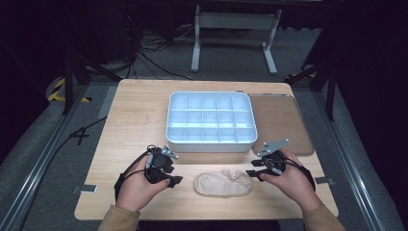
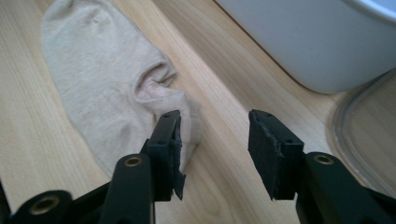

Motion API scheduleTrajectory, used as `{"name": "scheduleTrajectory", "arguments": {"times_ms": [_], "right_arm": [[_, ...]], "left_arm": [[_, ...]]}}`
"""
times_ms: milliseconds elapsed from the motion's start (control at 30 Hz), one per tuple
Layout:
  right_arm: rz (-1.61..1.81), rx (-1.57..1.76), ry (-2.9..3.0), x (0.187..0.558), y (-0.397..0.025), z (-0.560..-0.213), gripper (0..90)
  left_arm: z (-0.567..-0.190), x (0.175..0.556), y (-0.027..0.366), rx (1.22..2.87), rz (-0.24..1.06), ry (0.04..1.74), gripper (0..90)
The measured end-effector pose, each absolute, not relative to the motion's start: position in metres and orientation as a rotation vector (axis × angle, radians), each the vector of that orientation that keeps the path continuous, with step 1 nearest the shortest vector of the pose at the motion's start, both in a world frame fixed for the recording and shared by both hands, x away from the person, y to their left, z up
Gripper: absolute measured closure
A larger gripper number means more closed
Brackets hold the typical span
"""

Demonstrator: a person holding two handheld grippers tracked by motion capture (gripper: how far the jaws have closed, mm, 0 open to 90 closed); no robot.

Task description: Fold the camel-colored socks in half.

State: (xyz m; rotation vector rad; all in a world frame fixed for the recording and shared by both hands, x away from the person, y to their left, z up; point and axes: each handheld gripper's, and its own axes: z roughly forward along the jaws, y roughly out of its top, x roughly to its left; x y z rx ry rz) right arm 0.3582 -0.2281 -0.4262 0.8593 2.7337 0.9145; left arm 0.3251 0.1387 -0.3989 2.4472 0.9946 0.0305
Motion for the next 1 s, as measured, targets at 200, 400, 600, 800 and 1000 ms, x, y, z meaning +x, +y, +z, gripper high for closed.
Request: {"name": "scheduleTrajectory", "arguments": {"times_ms": [200,400,600,800,1000], "right_arm": [[0.912,0.905,2.740,0.349,-0.229,-0.425,56.2],[0.913,0.900,2.742,0.349,-0.235,-0.431,55.5],[0.939,0.914,2.719,0.346,-0.240,-0.432,54.4],[0.957,0.919,2.728,0.345,-0.237,-0.432,54.1],[0.959,0.913,2.756,0.344,-0.232,-0.436,54.1]], "left_arm": [[-0.393,0.329,0.133,2.378,-0.027,1.022,57.4],[-0.394,0.333,0.116,2.375,-0.020,0.969,57.1],[-0.395,0.331,0.104,2.352,-0.069,0.949,55.6],[-0.393,0.322,0.087,2.405,-0.068,0.886,46.2],[-0.396,0.321,0.081,2.408,-0.062,0.902,46.6]]}}
